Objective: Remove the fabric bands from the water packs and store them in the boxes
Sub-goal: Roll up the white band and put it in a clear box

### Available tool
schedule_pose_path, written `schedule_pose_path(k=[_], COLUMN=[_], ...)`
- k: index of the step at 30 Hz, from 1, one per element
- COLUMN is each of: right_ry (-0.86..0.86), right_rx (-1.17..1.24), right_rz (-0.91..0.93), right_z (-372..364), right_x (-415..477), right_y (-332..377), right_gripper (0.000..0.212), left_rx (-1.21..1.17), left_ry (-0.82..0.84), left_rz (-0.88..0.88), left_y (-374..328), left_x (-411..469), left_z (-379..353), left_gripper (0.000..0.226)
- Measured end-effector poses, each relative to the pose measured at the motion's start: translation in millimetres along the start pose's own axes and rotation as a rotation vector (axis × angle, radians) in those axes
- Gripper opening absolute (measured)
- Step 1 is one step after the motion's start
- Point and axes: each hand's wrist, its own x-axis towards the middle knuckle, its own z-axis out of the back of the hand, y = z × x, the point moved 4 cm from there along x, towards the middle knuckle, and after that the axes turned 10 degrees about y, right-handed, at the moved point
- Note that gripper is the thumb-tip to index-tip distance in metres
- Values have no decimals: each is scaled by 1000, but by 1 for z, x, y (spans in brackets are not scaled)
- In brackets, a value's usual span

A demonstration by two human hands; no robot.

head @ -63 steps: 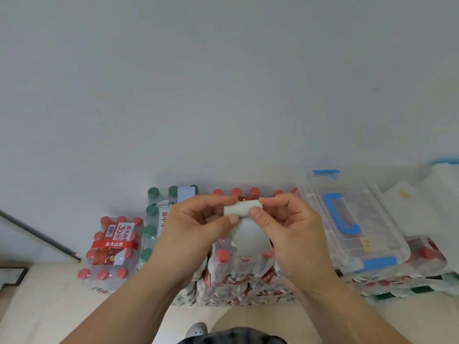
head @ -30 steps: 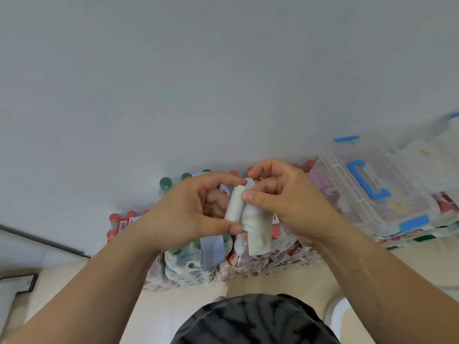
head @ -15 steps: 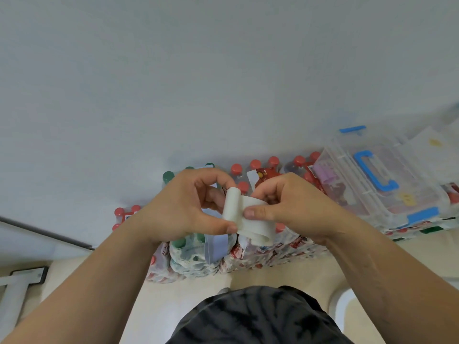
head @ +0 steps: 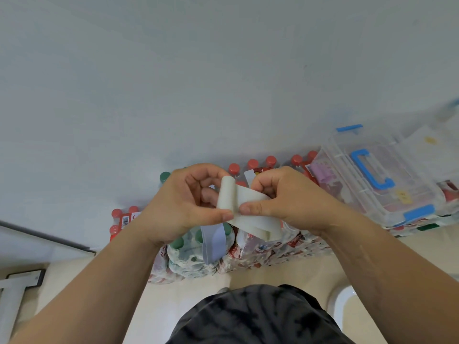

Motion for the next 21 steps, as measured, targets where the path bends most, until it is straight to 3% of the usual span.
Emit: schedule_pose_path(k=[3,6,14,21], right_ry=[-103,-162,31,-55], right_rx=[101,106,155,189], right_rz=[40,67,84,62], right_z=[3,5,-1,7], right_x=[-3,-4,2,5], right_y=[-3,-6,-9,-15], right_gripper=[4,4,11,8], left_rx=[-22,-10,-59,-94], left_ry=[-65,-88,-58,-51], left_rz=[-6,-2,-39,-51], left_y=[-1,1,0,-2], left_x=[-2,-3,-3,-4], left_z=[13,21,18,18], left_gripper=[46,50,50,47])
